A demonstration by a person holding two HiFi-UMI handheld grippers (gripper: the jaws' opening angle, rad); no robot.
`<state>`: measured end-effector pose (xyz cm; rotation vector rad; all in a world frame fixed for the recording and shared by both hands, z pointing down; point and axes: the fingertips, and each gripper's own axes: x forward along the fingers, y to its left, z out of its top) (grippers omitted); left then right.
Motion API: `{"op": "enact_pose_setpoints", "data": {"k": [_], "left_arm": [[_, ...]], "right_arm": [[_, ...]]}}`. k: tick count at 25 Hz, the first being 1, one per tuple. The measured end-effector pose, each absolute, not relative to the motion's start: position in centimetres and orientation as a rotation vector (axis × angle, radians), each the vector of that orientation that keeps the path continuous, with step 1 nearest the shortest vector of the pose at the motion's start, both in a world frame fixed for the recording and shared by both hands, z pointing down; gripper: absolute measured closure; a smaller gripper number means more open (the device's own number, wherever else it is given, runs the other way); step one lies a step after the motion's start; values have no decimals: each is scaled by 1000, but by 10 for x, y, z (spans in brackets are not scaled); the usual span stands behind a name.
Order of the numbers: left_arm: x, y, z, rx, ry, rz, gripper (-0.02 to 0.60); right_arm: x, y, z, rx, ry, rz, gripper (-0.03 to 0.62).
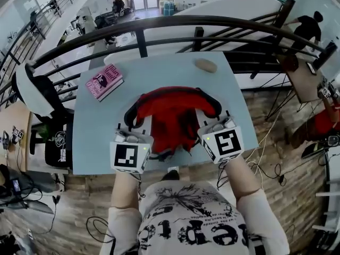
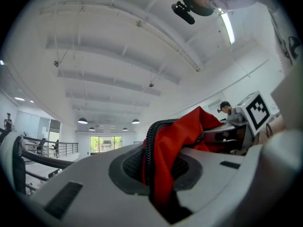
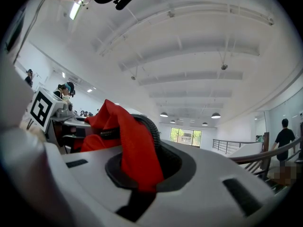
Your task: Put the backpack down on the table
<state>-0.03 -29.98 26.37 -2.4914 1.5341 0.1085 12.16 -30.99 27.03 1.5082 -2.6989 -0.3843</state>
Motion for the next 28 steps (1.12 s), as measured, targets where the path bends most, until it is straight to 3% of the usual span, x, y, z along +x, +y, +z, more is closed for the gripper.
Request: {"op": "enact_pose_setpoints", "data": {"k": [17, 28], "left_arm": [[-51, -512, 282, -2477, 1531, 90, 533], [-62, -586, 302, -2494, 1552, 81, 532]], "right_arm": [[74, -513, 280, 1534, -2693, -378, 566], [63, -586, 302, 1510, -2698, -329, 566]]}}
